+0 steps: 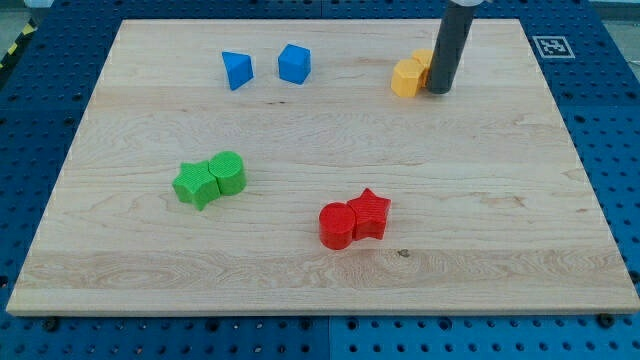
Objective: Place the yellow blocks horizontal to each other
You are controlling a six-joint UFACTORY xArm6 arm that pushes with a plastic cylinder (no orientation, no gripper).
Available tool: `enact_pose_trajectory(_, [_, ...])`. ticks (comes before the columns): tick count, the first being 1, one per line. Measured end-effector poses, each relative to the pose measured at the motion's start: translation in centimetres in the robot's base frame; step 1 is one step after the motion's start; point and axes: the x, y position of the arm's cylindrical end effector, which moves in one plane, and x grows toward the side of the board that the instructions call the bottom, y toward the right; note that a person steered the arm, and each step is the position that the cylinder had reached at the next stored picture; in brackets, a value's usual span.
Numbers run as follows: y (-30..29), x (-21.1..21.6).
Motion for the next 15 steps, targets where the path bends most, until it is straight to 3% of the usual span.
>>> enact_pose_trajectory(5, [-6.5,0.0])
enact_pose_trajectory(10, [-8.7,0.1])
enact_pose_trajectory(12, [-2.7,3.1])
enact_pose_trajectory(15, [2.2,2.3])
